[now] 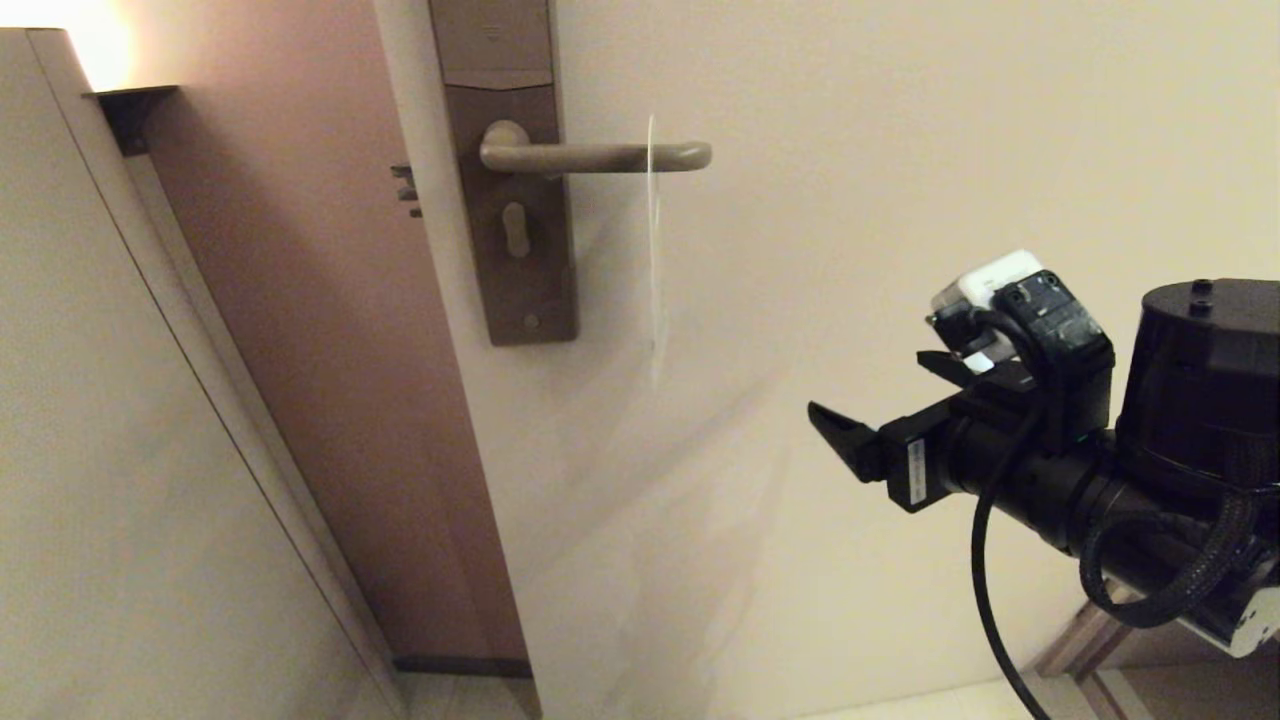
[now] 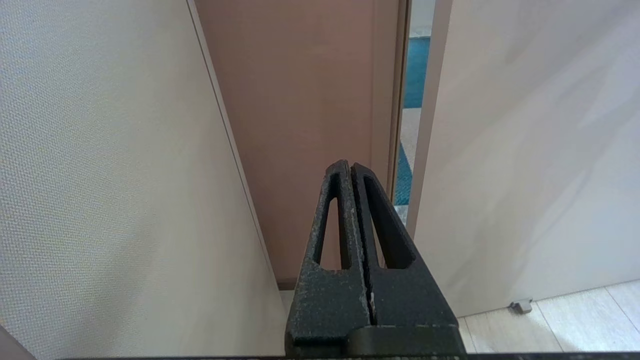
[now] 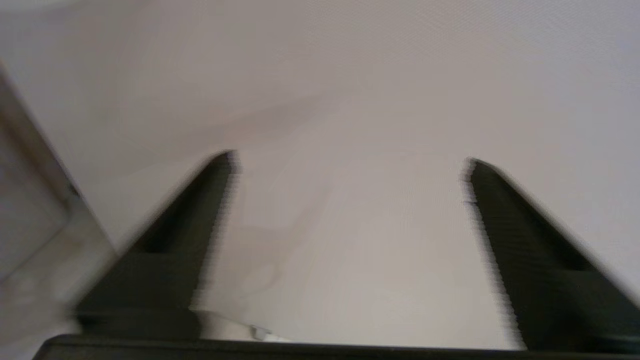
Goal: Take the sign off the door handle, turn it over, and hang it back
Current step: Hang the sign back with the other side facing out
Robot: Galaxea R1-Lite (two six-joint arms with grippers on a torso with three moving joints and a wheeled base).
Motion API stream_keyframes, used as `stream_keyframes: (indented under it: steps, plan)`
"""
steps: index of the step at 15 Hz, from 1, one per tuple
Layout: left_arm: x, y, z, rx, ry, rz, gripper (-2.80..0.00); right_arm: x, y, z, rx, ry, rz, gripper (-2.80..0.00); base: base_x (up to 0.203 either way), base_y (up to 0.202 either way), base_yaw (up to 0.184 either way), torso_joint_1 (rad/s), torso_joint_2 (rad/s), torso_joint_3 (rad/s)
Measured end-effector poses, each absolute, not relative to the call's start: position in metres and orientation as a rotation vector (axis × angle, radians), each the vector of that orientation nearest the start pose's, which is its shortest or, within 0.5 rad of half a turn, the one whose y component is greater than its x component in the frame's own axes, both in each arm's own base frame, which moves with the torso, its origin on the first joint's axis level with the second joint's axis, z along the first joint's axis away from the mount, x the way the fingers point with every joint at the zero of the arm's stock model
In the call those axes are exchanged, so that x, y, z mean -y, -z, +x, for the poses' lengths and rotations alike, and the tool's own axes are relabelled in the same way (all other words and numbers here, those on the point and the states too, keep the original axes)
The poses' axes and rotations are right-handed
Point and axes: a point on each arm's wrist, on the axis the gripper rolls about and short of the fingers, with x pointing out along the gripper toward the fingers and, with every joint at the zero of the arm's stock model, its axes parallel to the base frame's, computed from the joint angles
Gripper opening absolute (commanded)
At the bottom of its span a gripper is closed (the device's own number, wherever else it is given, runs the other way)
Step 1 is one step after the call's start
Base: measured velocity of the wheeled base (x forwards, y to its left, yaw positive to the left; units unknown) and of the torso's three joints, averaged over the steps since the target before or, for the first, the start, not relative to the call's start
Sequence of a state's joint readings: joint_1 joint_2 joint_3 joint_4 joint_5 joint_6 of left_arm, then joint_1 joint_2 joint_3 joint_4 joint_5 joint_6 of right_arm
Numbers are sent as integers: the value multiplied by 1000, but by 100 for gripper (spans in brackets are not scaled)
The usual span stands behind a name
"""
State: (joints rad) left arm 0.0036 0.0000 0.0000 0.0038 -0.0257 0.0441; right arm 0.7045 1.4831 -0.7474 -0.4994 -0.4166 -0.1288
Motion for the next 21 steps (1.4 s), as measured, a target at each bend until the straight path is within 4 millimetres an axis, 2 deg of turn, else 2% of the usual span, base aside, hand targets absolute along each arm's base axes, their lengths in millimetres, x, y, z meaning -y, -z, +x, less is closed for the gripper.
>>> stream_keyframes:
  steps: [5,14,17,21]
  plan:
    - [1,-75,-23,-3,23,44,-280,-148,-217,196,-174,-278,-236,-280,0,0,0,0,0,0]
    - [1,-75,-23,-4,22,44,-280,-152,-225,199,-149,-293,-222,-280,0,0,0,0,0,0]
    - [1,-75,-23,-4,22,44,-280,-160,-235,203,-105,-309,-196,-280,0,0,0,0,0,0]
    - [1,-75,-23,-4,22,44,-280,-182,-243,205,-47,-365,-167,-280,0,0,0,0,0,0]
